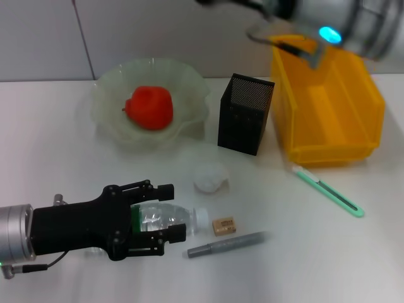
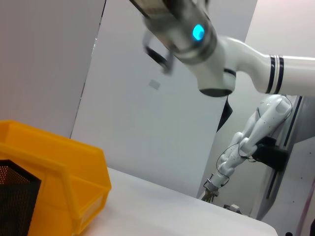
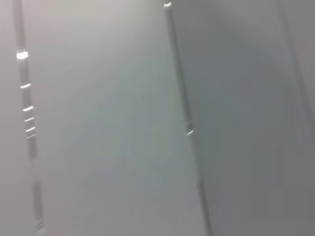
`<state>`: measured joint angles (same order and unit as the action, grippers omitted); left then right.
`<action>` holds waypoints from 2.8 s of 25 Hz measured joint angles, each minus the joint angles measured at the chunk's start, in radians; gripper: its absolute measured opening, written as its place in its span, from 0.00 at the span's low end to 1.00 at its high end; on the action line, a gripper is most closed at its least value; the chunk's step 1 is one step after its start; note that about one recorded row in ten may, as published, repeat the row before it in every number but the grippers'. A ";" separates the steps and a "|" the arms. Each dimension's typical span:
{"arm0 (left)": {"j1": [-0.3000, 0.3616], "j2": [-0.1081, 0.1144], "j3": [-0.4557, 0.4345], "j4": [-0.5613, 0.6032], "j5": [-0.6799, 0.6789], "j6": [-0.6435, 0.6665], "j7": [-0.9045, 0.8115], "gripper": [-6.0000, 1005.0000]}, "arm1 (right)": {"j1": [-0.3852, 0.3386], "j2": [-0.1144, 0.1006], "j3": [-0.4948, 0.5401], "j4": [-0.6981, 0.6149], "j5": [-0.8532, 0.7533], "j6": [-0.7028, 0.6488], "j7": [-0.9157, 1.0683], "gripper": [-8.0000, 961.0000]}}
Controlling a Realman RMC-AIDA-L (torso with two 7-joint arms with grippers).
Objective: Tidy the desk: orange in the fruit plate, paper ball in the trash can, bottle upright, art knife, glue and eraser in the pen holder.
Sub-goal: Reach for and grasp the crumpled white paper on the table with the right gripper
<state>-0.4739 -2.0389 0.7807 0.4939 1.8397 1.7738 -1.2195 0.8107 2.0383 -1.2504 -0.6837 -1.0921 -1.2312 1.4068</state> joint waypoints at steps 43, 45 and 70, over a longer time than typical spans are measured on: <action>0.055 0.054 -0.010 0.089 0.082 -0.091 0.011 0.82 | 0.320 0.050 0.018 0.013 -1.457 -0.057 0.688 0.82; 0.058 0.056 -0.010 0.107 0.102 -0.095 0.010 0.82 | 0.320 0.050 0.010 0.021 -1.448 -0.044 0.688 0.82; 0.077 0.079 -0.024 0.118 0.112 -0.102 0.000 0.82 | 0.324 0.054 -0.165 0.202 -1.233 0.217 0.681 0.82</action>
<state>-0.3970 -1.9599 0.7572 0.6121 1.9515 1.6720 -1.2196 1.1352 2.0922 -1.4159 -0.4816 -2.3251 -1.0137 2.0877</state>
